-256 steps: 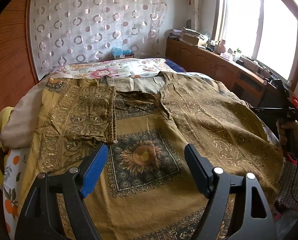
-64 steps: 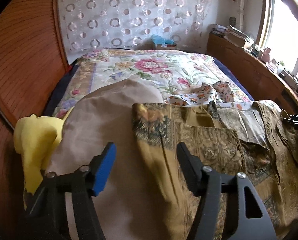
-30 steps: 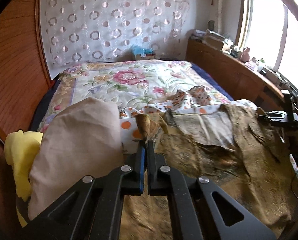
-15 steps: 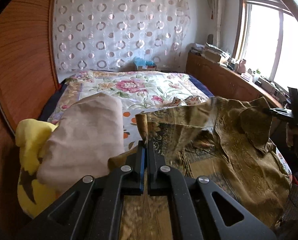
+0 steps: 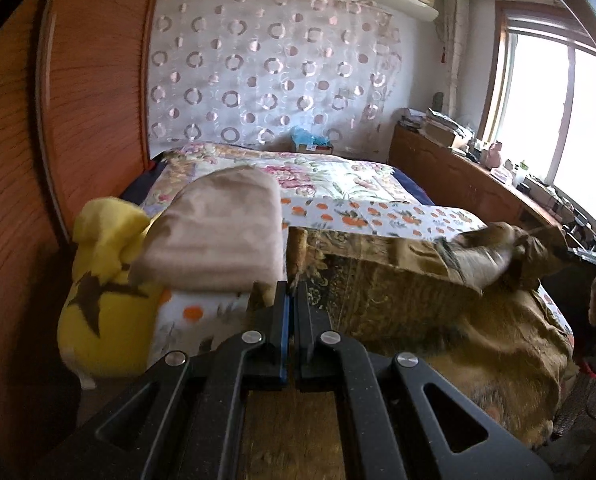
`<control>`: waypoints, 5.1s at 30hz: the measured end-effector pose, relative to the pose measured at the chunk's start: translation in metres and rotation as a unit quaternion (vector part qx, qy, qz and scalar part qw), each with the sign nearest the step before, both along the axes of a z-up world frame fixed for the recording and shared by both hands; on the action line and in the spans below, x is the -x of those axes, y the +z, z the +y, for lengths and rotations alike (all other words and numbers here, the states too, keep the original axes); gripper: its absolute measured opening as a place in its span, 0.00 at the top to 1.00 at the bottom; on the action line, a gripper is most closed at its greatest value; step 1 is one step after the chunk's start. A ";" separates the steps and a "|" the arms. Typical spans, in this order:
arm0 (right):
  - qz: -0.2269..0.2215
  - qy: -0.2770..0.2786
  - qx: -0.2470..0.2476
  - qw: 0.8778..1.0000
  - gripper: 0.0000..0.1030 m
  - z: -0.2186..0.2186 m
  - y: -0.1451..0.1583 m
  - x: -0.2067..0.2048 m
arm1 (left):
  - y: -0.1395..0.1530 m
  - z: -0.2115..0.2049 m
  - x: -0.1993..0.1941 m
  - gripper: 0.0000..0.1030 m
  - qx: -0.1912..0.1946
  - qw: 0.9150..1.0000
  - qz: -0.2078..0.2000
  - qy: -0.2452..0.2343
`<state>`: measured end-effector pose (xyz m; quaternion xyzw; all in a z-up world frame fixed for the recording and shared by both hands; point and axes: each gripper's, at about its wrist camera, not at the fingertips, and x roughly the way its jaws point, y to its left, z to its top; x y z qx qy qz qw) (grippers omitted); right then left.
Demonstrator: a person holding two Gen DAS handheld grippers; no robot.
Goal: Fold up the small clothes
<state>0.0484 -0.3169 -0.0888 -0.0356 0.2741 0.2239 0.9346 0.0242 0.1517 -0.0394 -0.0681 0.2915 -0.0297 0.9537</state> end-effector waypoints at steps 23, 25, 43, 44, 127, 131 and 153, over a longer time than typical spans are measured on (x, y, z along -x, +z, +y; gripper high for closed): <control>0.056 0.004 0.007 0.998 0.97 -0.024 -0.013 0.076 | -0.007 0.014 0.067 0.96 0.003 1.000 0.005 0.022; 0.056 -0.001 0.014 0.998 0.89 -0.023 -0.015 0.074 | -0.008 0.015 0.064 0.88 -0.003 1.000 0.010 0.024; 0.050 -0.040 0.032 0.997 0.44 -0.011 -0.017 0.008 | -0.006 0.030 -0.015 0.37 -0.060 0.997 0.039 0.005; 0.055 -0.038 0.033 0.997 0.43 -0.010 -0.018 0.003 | -0.009 0.032 -0.020 0.37 -0.061 0.997 0.046 0.004; -0.277 0.044 0.000 0.960 0.91 -0.018 0.333 0.141 | 0.292 0.034 0.077 0.95 -0.077 0.952 -0.296 -0.001; -0.239 0.032 0.020 0.970 0.91 0.013 0.311 0.101 | 0.265 0.033 0.034 0.95 -0.078 0.963 -0.259 -0.005; 0.018 -0.069 0.083 0.994 0.44 0.114 0.187 -0.112 | 0.033 0.032 -0.151 0.44 -0.086 0.996 0.004 0.006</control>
